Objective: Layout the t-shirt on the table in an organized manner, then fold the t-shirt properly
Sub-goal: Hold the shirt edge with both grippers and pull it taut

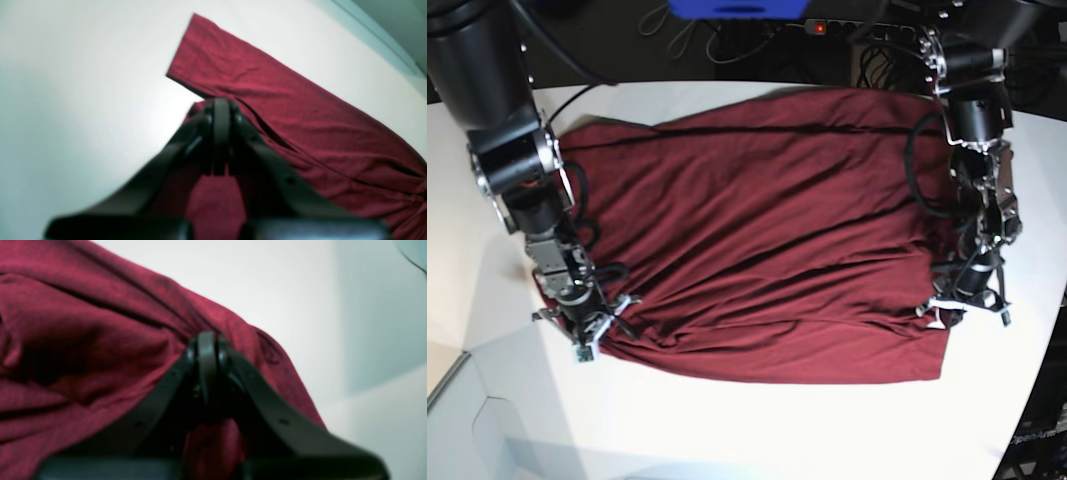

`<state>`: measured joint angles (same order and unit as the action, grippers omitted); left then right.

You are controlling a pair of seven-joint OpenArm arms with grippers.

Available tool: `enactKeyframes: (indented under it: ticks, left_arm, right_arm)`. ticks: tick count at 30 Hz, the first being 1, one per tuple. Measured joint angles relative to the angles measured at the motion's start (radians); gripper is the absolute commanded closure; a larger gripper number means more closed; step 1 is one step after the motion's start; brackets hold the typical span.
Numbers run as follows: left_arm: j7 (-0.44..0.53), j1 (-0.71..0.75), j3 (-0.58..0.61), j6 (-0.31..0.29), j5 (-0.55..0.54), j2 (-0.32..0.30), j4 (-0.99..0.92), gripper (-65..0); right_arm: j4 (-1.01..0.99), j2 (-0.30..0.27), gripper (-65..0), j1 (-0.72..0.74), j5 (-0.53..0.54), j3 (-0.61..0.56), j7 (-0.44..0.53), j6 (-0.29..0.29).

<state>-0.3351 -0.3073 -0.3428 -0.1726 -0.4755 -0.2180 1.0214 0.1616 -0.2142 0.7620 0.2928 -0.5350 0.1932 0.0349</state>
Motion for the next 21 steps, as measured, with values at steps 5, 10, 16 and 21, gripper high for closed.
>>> enactKeyframes:
  ticks: [5, 10, 16, 21]
  left_arm:
    - [0.003, -0.008, 0.003, 0.002, 0.002, 0.019, -0.002, -0.1]
    - [0.011, -0.066, 0.031, -0.005, 0.008, 0.052, -0.046, -0.1]
    - [0.010, -0.172, 0.131, -0.006, 0.008, 0.056, -0.262, -0.1]
    - [0.010, -0.253, 0.136, -0.003, 0.009, 0.024, -0.475, -0.1]
  right_arm:
    - [-0.004, -0.010, -1.0, 0.008, -0.001, 0.000, 0.014, -0.006]
    - [0.047, -0.005, -1.0, 0.001, -0.001, 0.003, 0.098, -0.004]
    - [0.197, -0.050, -1.1, -0.023, 0.000, 0.009, 0.124, -0.007]
    - [0.320, -0.112, -1.1, -0.114, -0.003, 0.005, 0.049, -0.003]
